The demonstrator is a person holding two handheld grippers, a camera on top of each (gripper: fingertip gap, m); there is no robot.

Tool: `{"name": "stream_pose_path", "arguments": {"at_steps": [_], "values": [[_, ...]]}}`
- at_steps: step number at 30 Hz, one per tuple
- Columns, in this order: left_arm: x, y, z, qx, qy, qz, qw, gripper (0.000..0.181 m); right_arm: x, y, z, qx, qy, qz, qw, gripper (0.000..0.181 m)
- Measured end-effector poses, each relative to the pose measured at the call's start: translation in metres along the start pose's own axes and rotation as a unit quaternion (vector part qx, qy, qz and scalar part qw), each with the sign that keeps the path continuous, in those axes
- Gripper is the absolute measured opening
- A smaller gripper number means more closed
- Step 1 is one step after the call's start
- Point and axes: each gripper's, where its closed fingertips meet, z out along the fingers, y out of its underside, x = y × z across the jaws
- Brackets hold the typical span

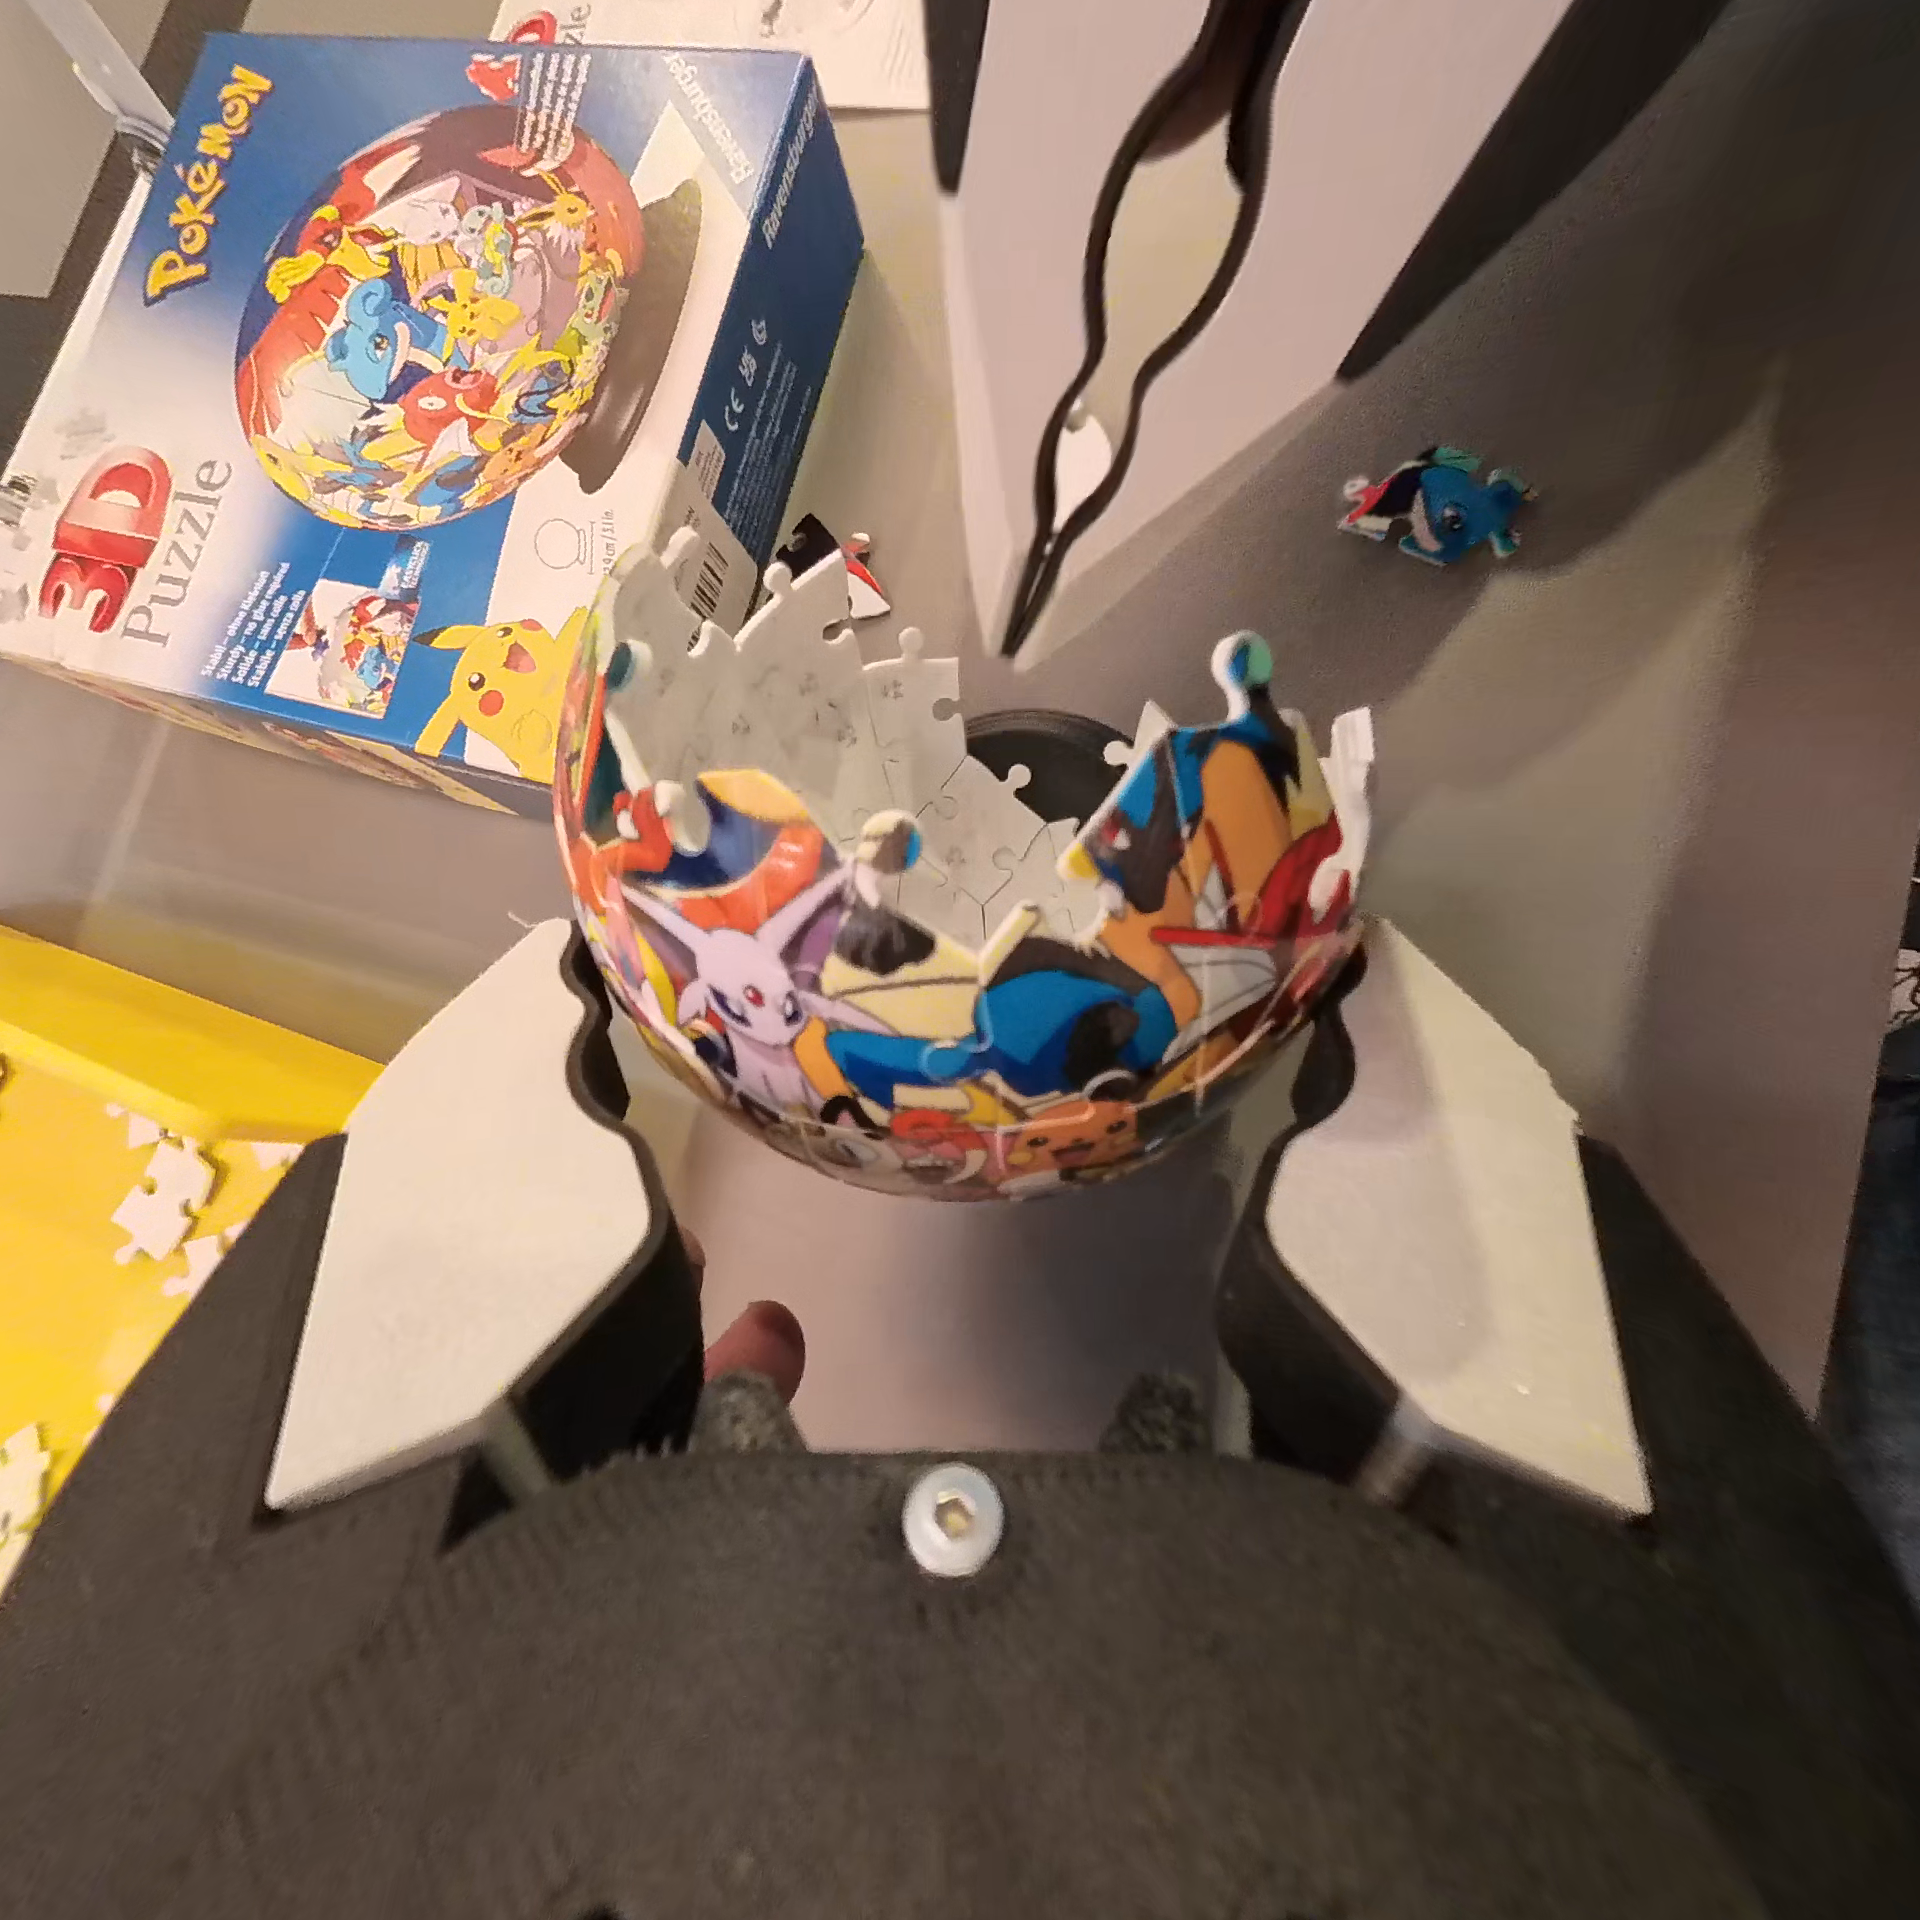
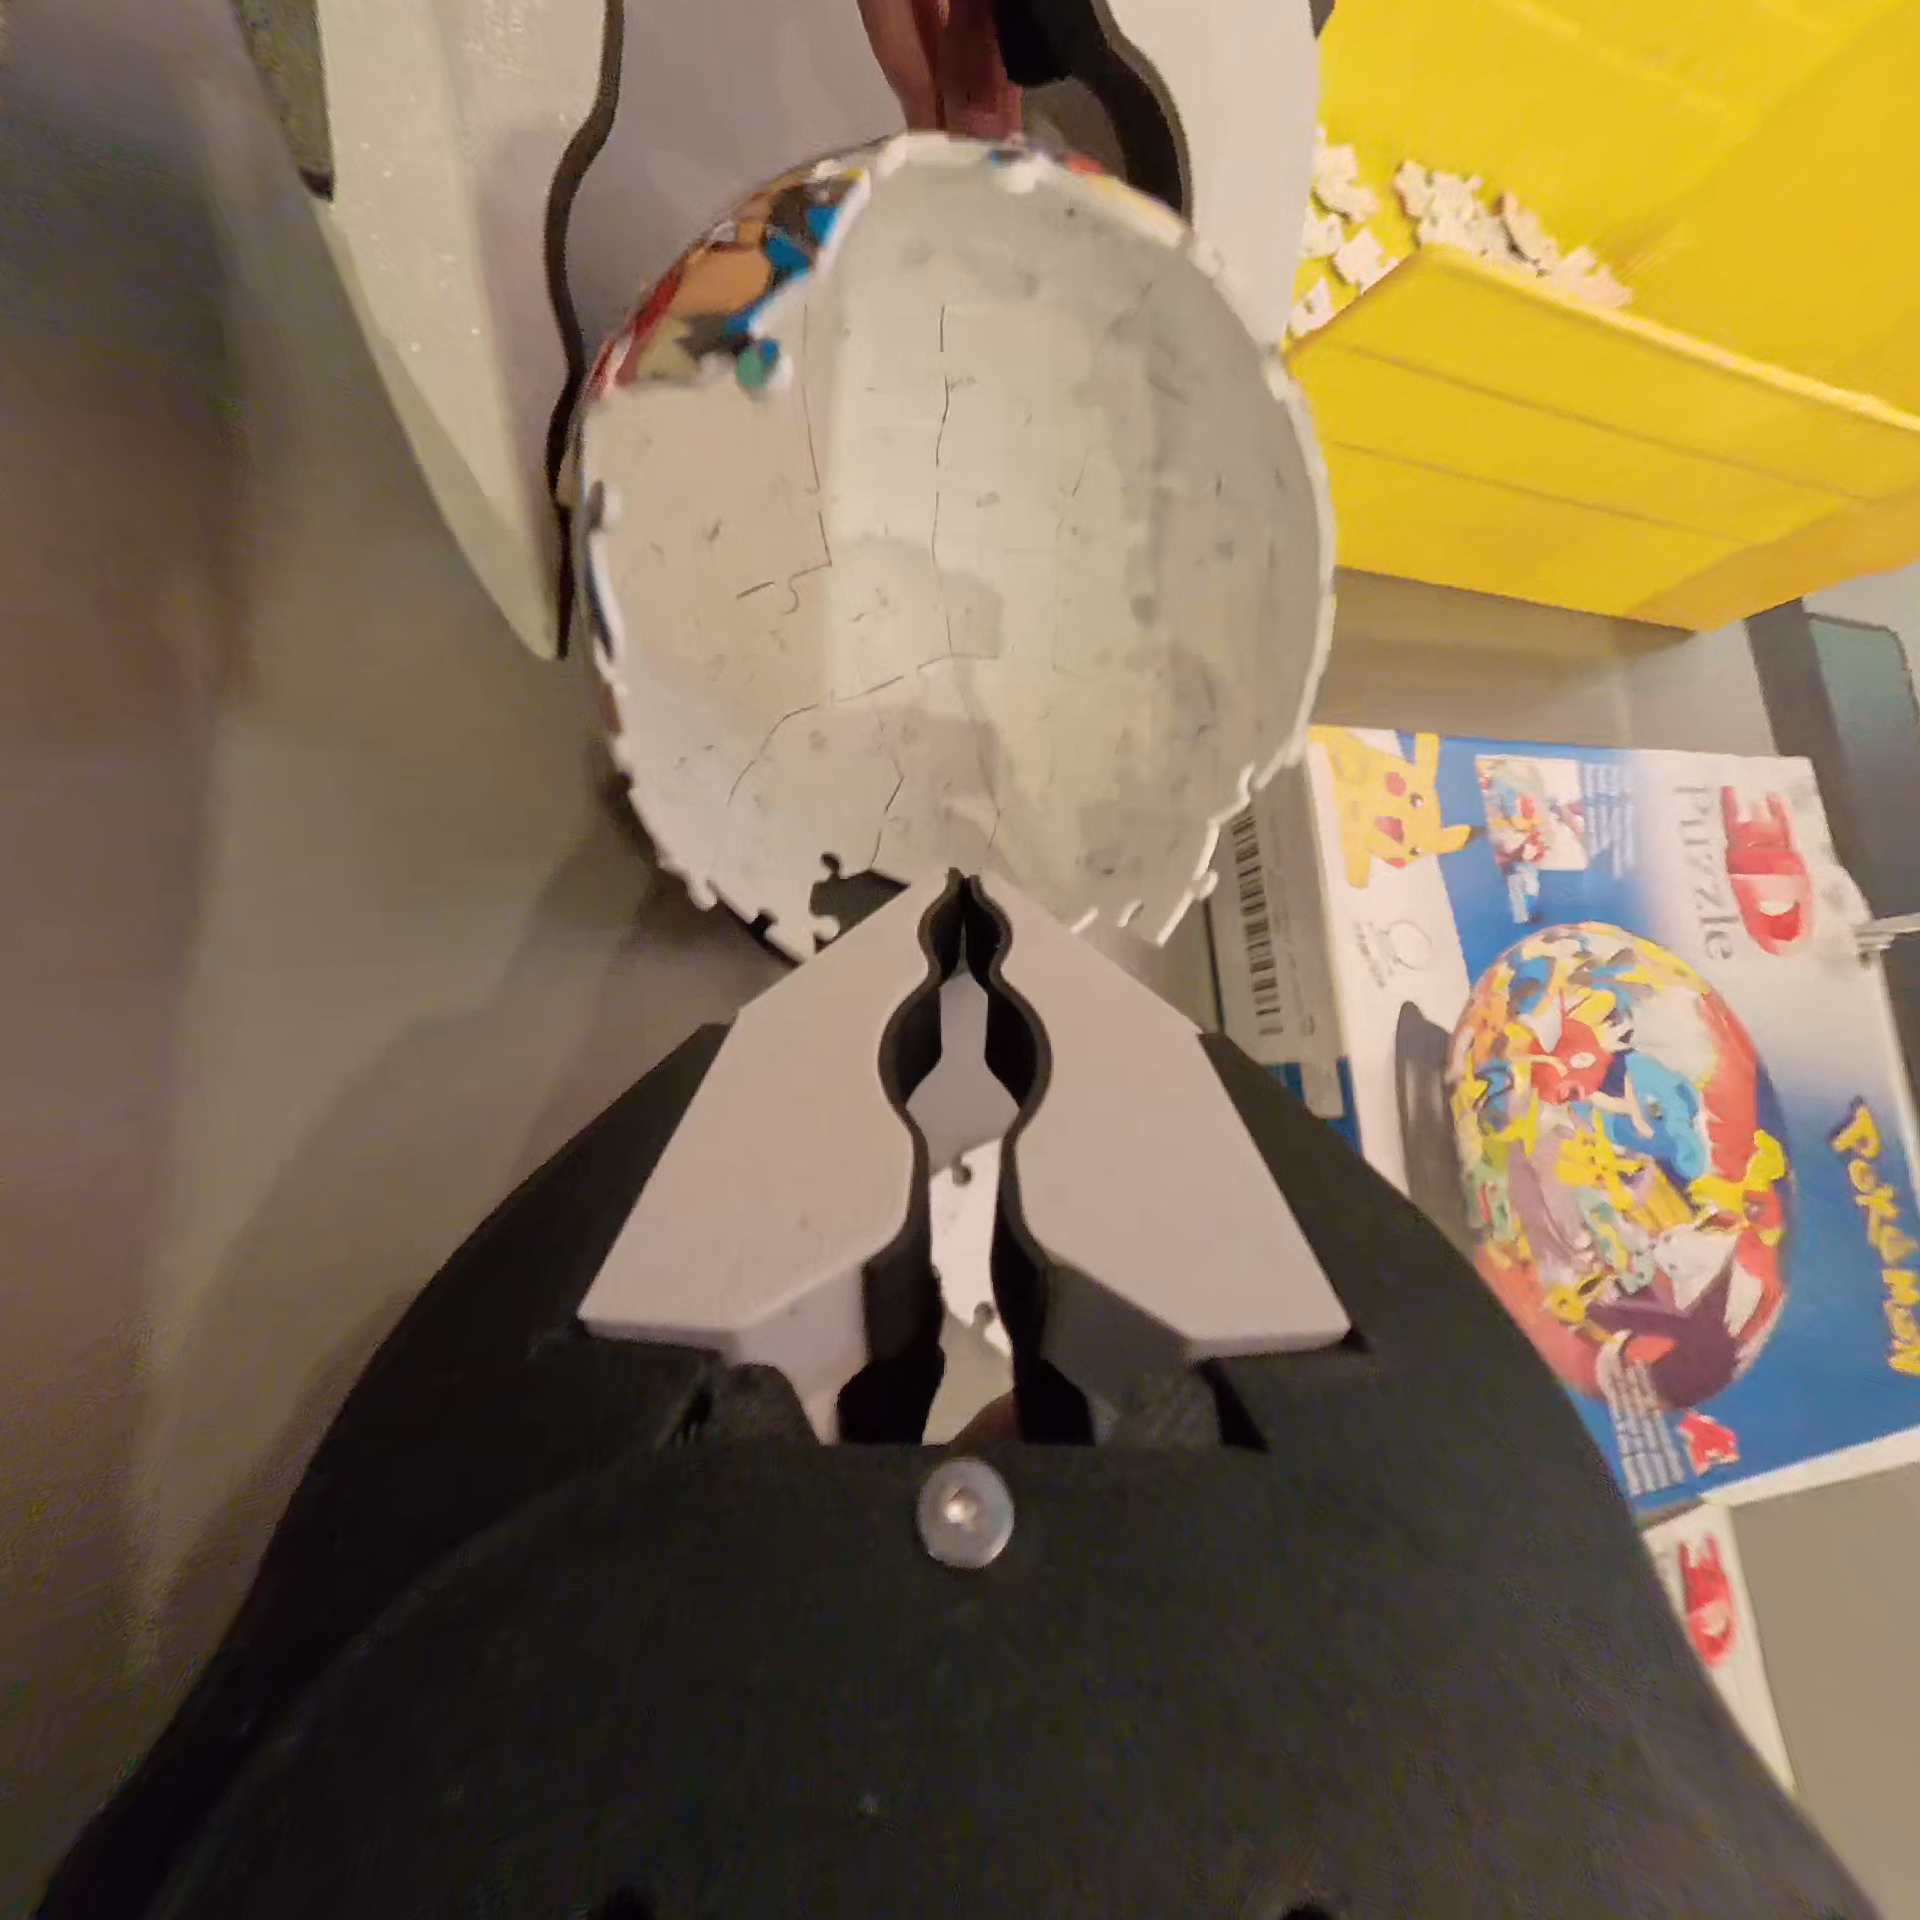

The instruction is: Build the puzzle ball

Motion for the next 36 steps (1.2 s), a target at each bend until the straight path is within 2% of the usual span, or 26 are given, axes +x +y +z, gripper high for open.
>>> {"name": "stream_pose_path", "arguments": {"at_steps": [2,5,7,9,12,15,17,21,27,33,36], "values": [[0.000,0.000,0.000,-0.001,-0.003,-0.002,1.000,0.126,-0.001,0.011,-0.008,-0.004,-0.011,0.004,1.000,0.000],[0.000,0.002,-0.001,-0.002,-0.007,-0.006,1.000,0.126,0.013,0.018,-0.026,0.018,0.019,0.040,0.999,0.000],[0.000,0.002,-0.002,-0.004,-0.010,-0.008,1.000,0.126,0.020,0.032,-0.035,0.004,0.032,0.066,0.997,0.000],[0.000,0.002,-0.002,-0.005,-0.012,-0.009,1.000,0.126,0.024,0.046,-0.042,-0.003,0.031,0.095,0.995,0.007],[0.001,0.002,-0.002,-0.007,-0.015,-0.013,1.000,0.126,0.018,0.075,-0.046,-0.035,-0.005,0.154,0.987,0.020],[0.001,0.002,-0.001,-0.007,-0.018,-0.017,1.000,0.126,0.017,0.094,-0.045,-0.056,-0.003,0.148,0.987,0.027],[0.001,0.002,-0.001,-0.007,-0.021,-0.021,1.000,0.126,0.011,0.098,-0.039,-0.053,-0.026,0.163,0.985,0.034],[0.001,0.003,-0.001,-0.010,-0.026,-0.026,0.999,0.126,0.014,0.104,-0.027,-0.063,-0.020,0.138,0.988,0.038],[0.002,0.003,-0.002,-0.011,-0.032,-0.030,0.999,0.126,0.012,0.103,-0.018,-0.056,-0.051,0.143,0.987,0.022],[0.002,0.003,-0.002,-0.011,-0.031,-0.030,0.999,0.126,0.012,0.094,-0.015,-0.054,-0.067,0.041,0.995,0.015],[0.002,0.003,-0.002,-0.010,-0.032,-0.031,0.999,0.126,0.021,0.088,-0.021,-0.053,-0.042,0.041,0.997,0.016]]}}
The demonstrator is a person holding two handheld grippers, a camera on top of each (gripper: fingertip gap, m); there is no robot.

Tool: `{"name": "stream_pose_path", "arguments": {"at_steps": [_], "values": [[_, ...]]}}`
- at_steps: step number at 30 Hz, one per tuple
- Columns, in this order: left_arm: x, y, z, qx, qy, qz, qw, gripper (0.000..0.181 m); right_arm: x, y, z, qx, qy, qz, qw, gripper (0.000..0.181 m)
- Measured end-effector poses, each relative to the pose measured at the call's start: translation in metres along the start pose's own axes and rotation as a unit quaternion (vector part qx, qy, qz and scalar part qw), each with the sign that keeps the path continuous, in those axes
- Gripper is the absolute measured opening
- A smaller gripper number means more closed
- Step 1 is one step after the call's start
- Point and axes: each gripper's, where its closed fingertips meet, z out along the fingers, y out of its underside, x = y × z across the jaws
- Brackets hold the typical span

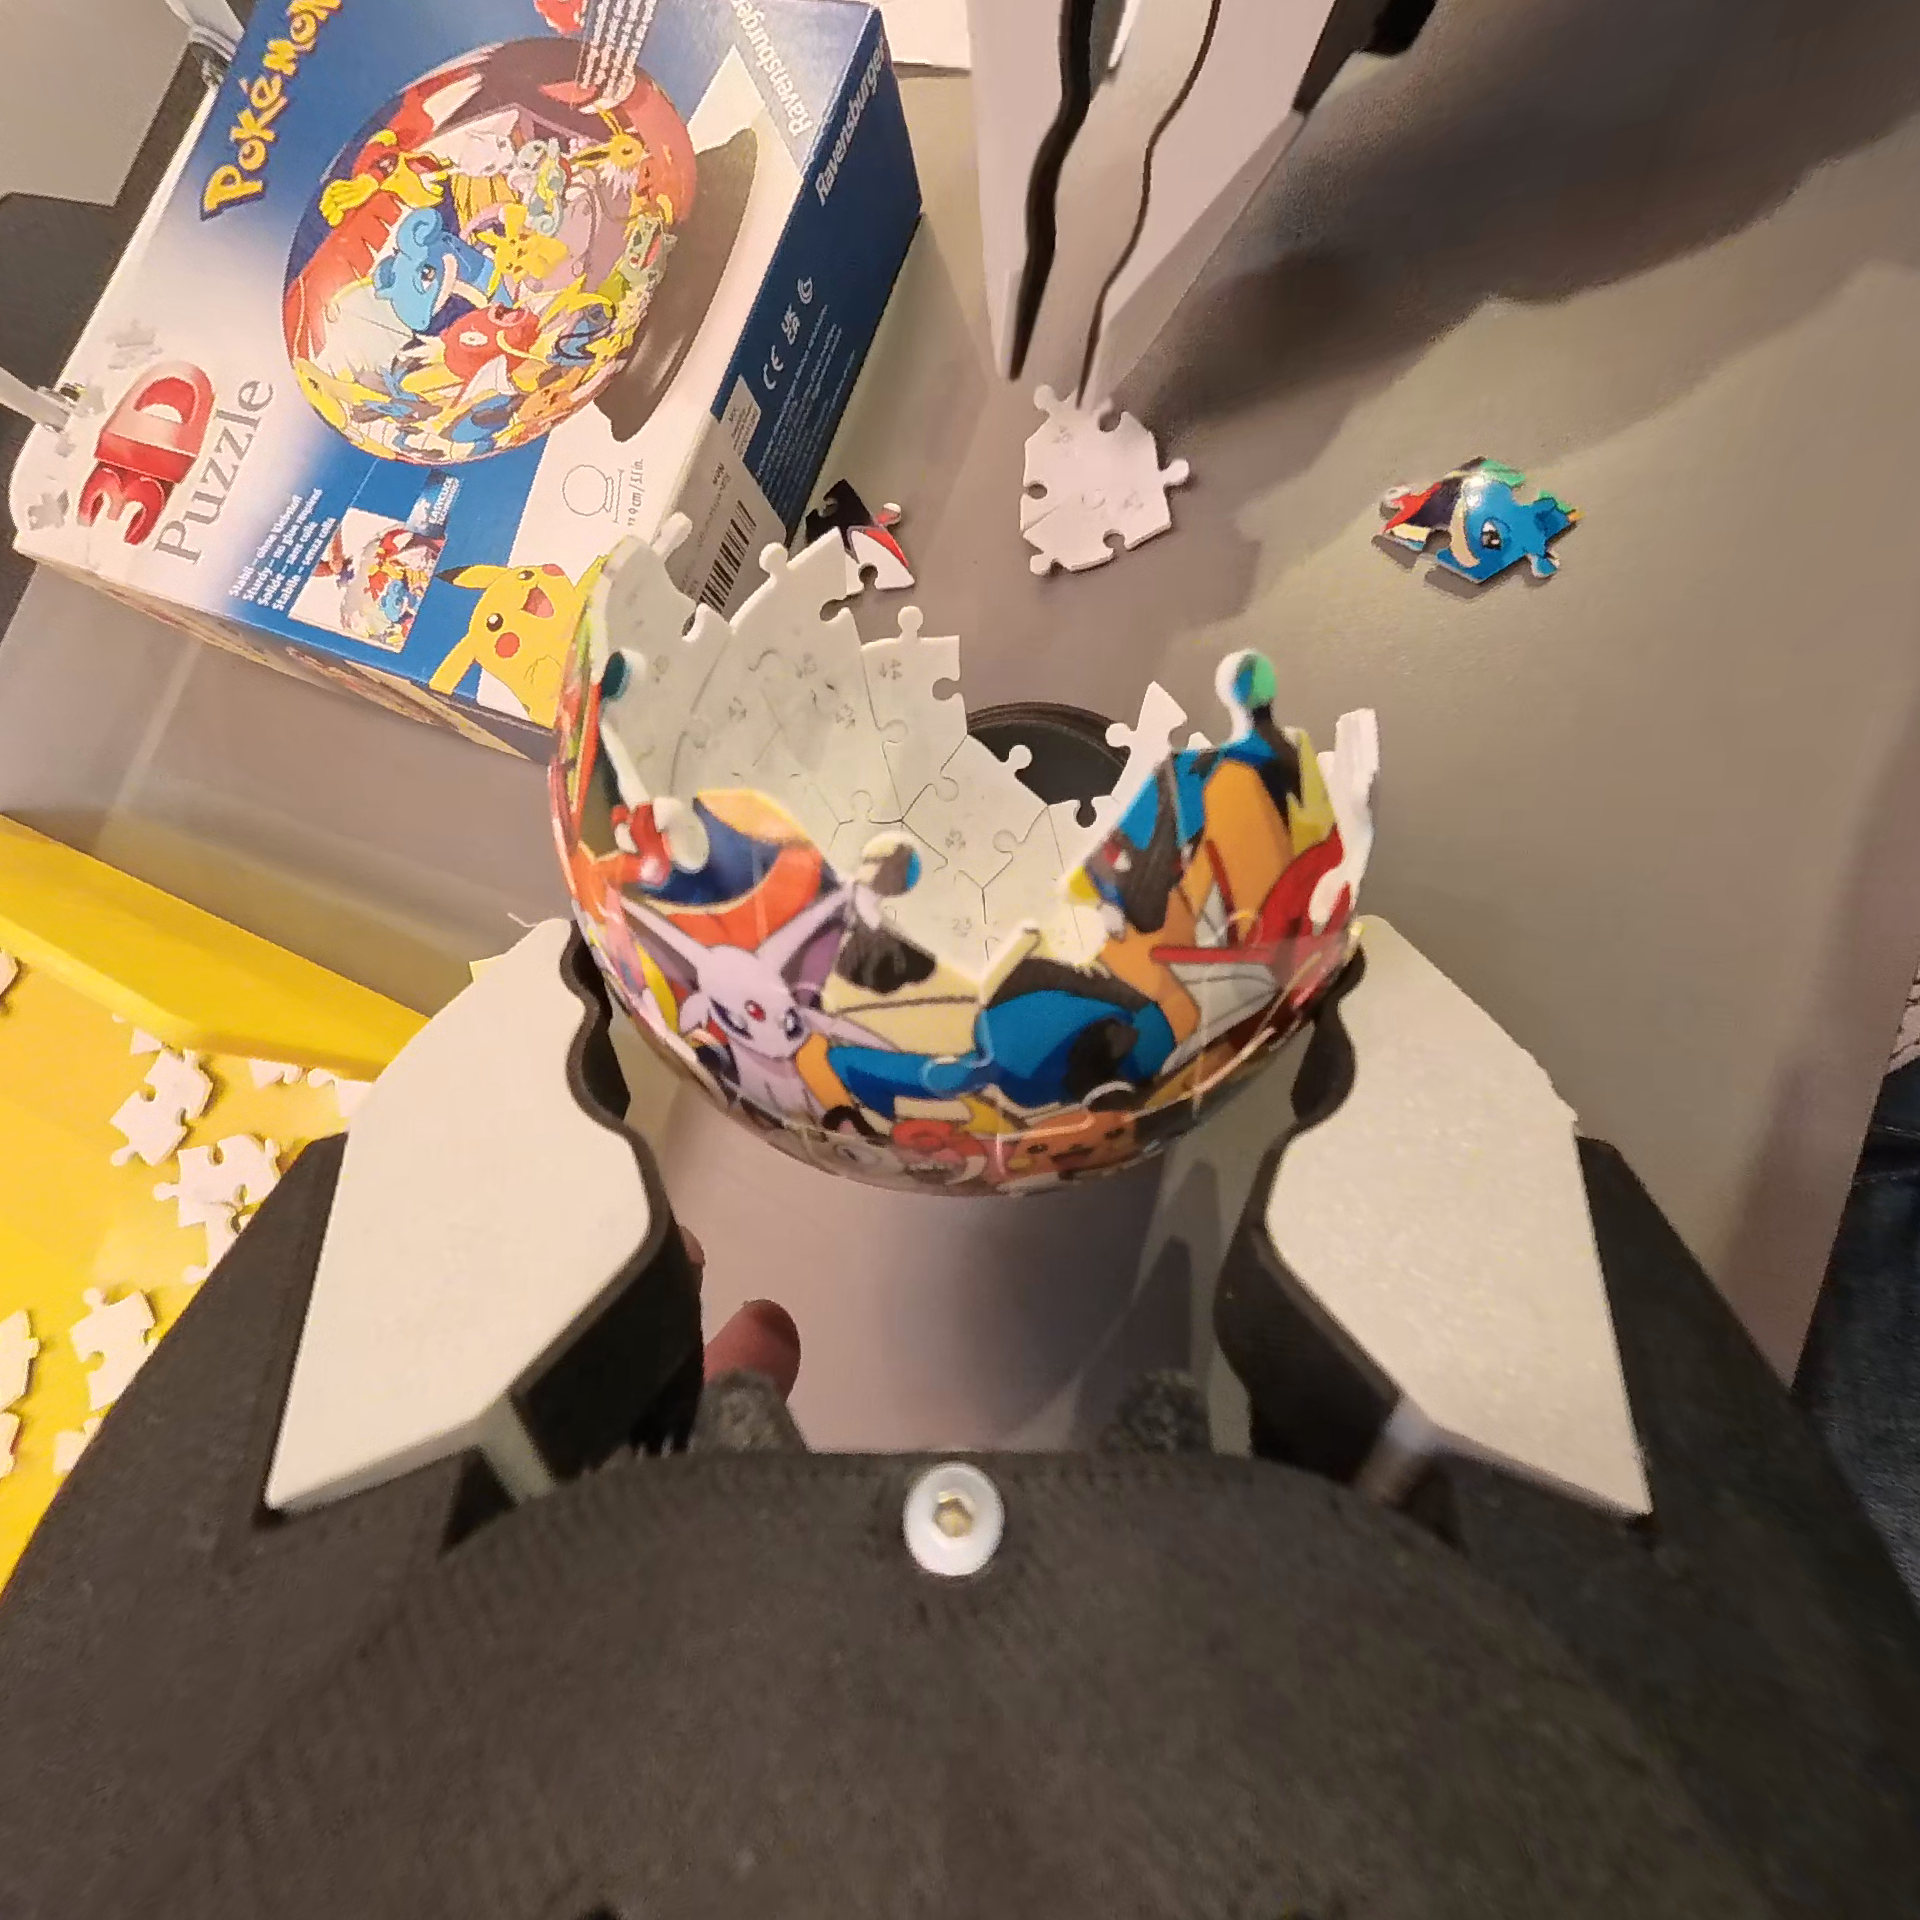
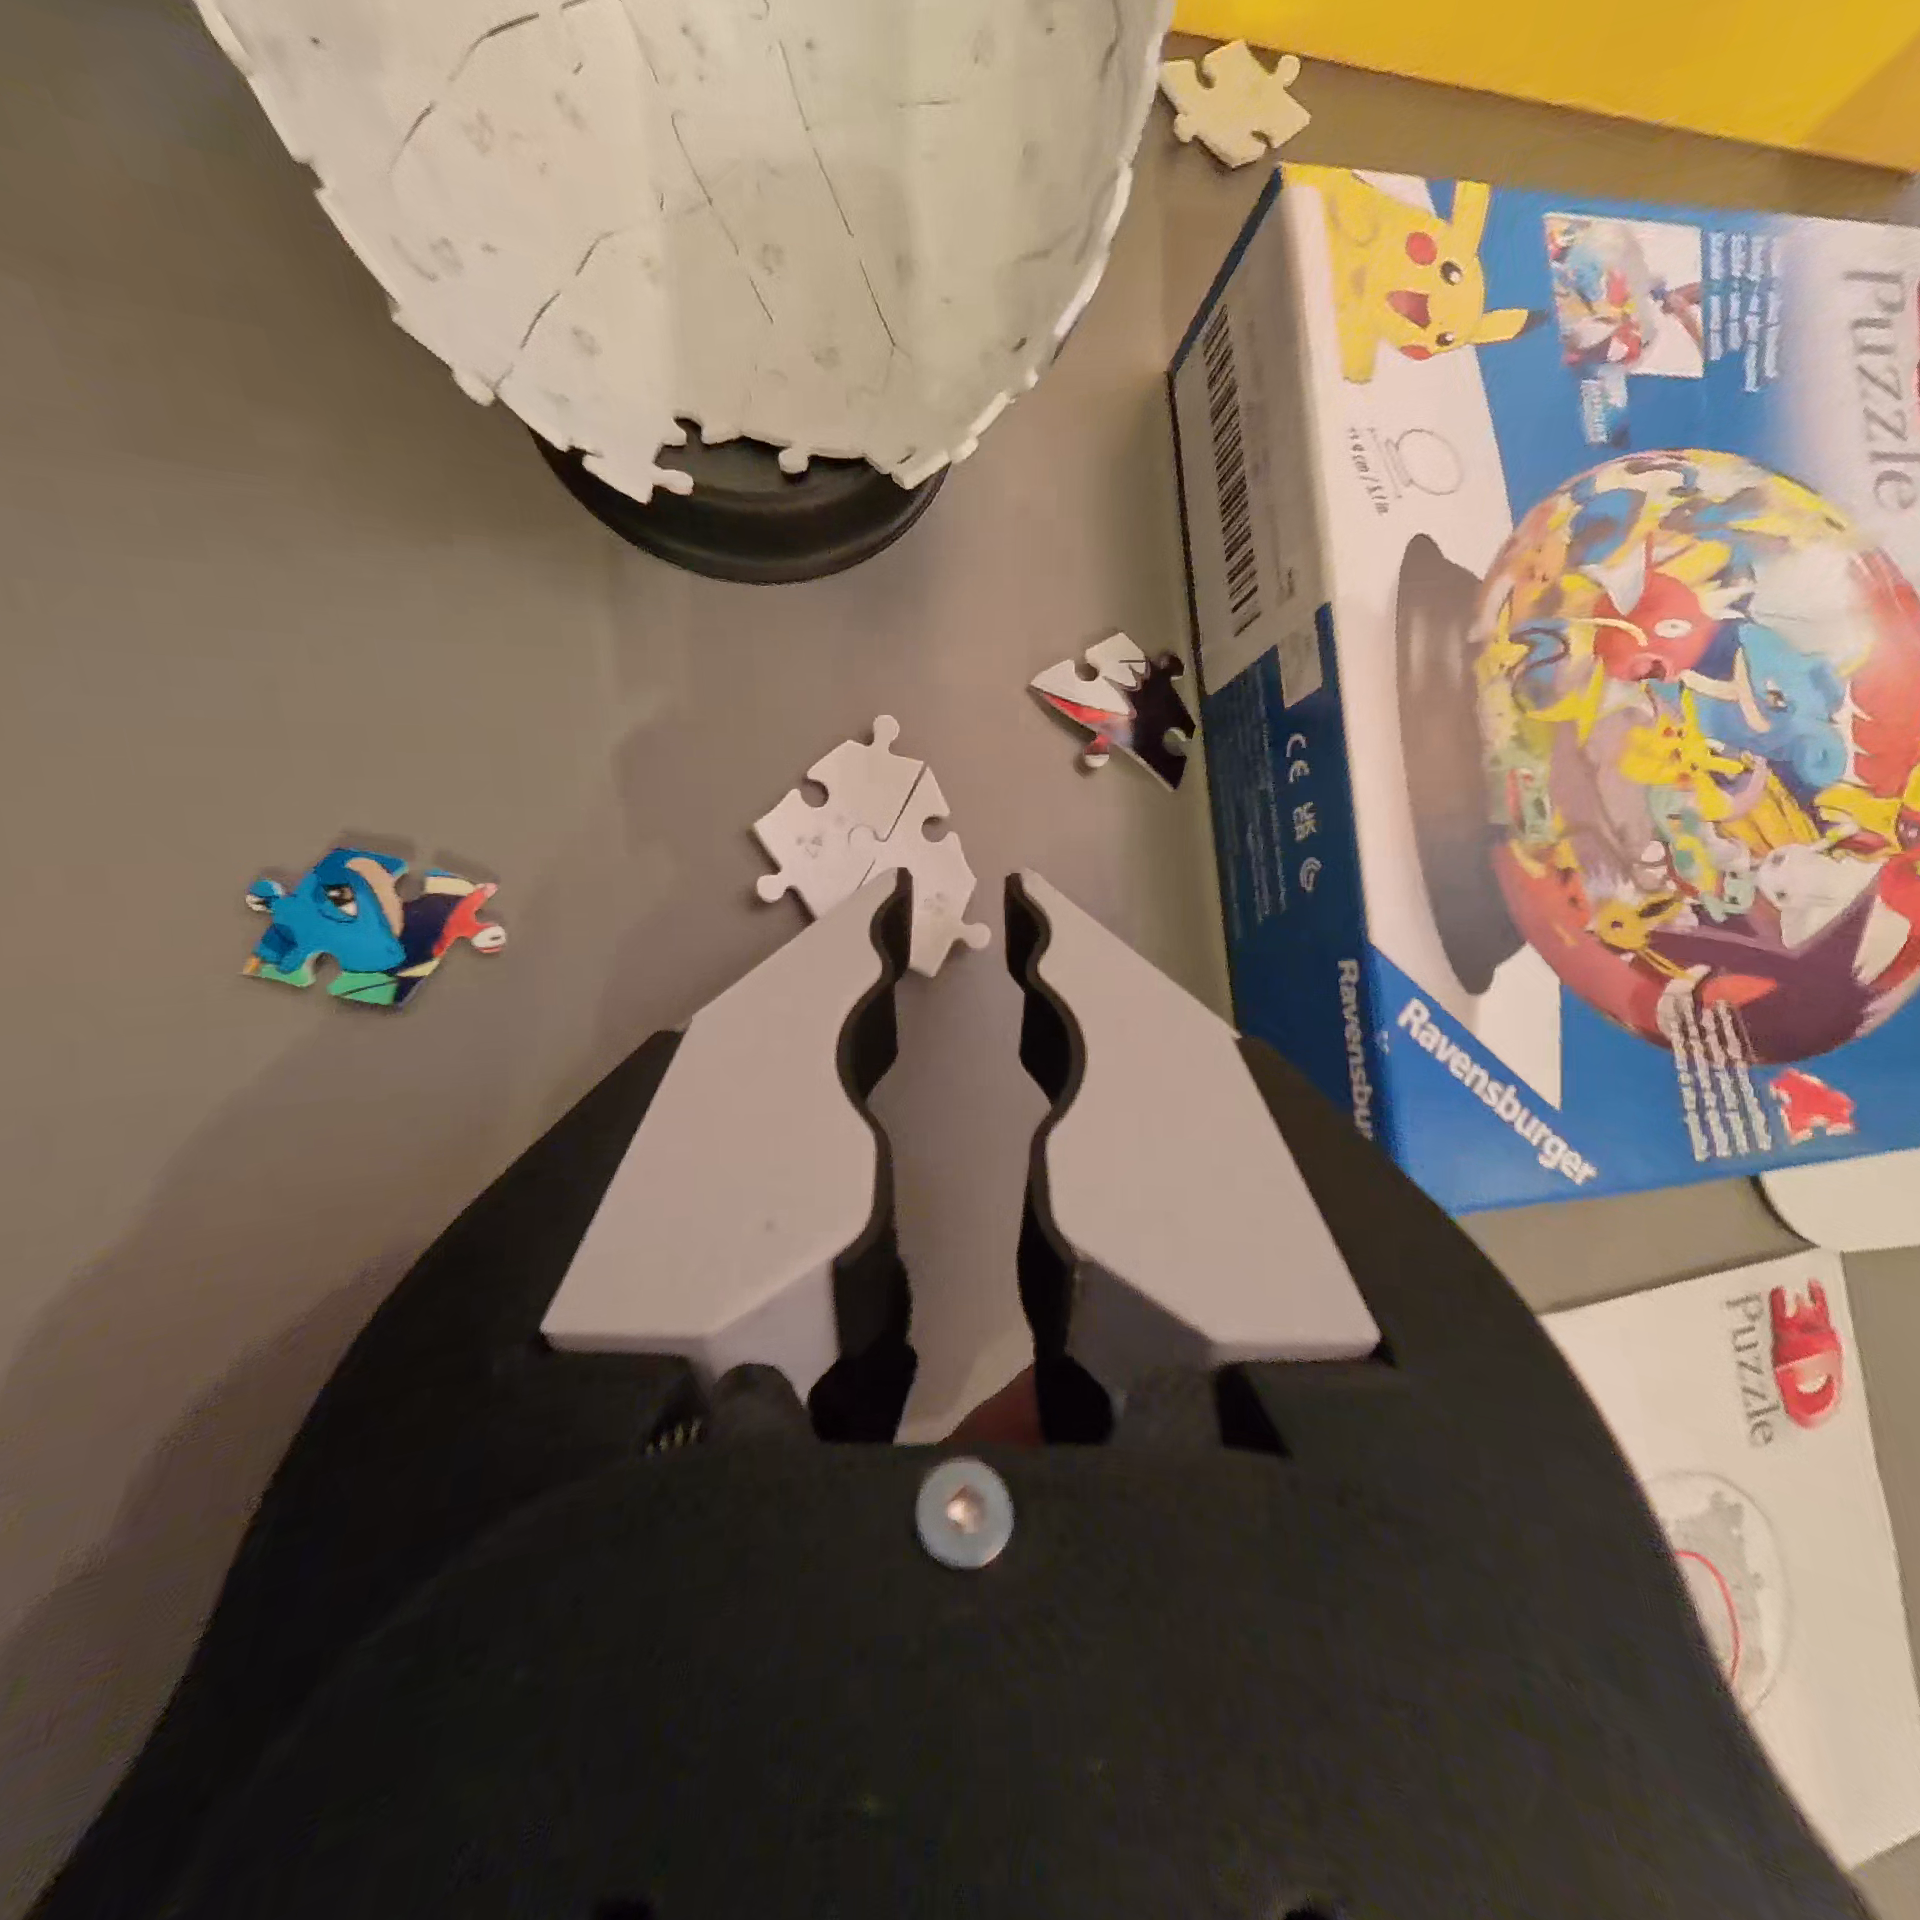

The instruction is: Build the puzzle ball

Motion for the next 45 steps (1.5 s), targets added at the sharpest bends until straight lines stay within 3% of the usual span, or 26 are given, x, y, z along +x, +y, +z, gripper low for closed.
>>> {"name": "stream_pose_path", "arguments": {"at_steps": [5,11,45], "values": [[0.000,0.000,0.000,0.002,0.000,-0.001,1.000,0.126,-0.011,0.013,-0.006,-0.040,-0.008,0.067,0.997,0.034],[0.000,0.000,0.000,0.000,-0.003,-0.002,1.000,0.126,-0.015,0.015,0.005,-0.031,0.006,0.092,0.995,0.029],[-0.001,0.010,-0.013,-0.037,-0.006,-0.004,0.999,0.126,-0.022,-0.014,0.024,0.008,-0.055,-0.042,0.998,0.023]]}}
